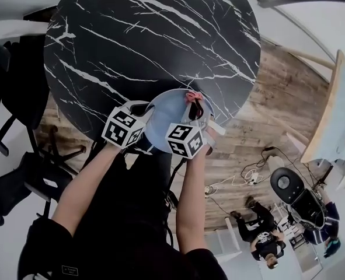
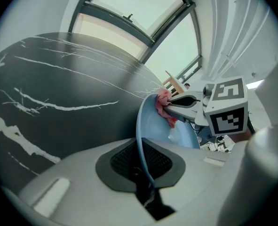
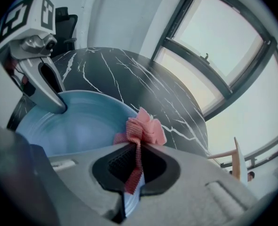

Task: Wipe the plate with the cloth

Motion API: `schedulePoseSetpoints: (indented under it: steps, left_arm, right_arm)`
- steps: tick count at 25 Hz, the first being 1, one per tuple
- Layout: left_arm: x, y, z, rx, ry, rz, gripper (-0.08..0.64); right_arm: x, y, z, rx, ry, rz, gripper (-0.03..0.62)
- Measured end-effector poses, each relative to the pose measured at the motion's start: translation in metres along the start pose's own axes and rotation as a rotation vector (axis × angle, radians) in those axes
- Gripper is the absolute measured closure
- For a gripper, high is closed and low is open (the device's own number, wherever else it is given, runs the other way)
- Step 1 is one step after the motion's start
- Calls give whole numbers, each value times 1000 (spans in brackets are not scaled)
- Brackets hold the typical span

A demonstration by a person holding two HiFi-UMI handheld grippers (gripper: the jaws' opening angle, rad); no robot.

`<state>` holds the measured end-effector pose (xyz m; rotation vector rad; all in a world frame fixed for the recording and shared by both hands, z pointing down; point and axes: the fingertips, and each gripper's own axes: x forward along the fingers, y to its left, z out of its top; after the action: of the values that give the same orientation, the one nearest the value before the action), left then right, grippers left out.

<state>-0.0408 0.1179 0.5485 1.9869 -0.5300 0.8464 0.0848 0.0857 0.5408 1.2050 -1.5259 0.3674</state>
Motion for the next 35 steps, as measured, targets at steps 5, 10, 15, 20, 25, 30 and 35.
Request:
schedulePoseSetpoints:
  steps: [5,10,15,20,25,30,35]
  left_arm:
    - [2,-2,-1,-28,-14,-19,535]
    - [-3,4,-1,-42,-12,3,537]
    - [-1,1,-1,-63,-16,-11,540]
    - [-1,2,0,-50,-15,3,538]
    - [-1,2,0,-50,-26,8,538]
    - [-1,2,0,-54,-32,10,540]
    - [-1,2,1,-53,-28,3,540]
  right_arm:
    - [-2,-8,-28,10,52,-43,578]
    - [-6,-8,-45,-19,116,-74,578]
    - [-14,-12,-66,-67,172,-116,578]
    - [-20,-10,-79,-111,205,-137,578]
    - [-27,-8,-88,-143,225,-140,578]
    - [-32,-3,-97,-147,256,-144,578]
    - [-38,3,-107,-149,283,-138,578]
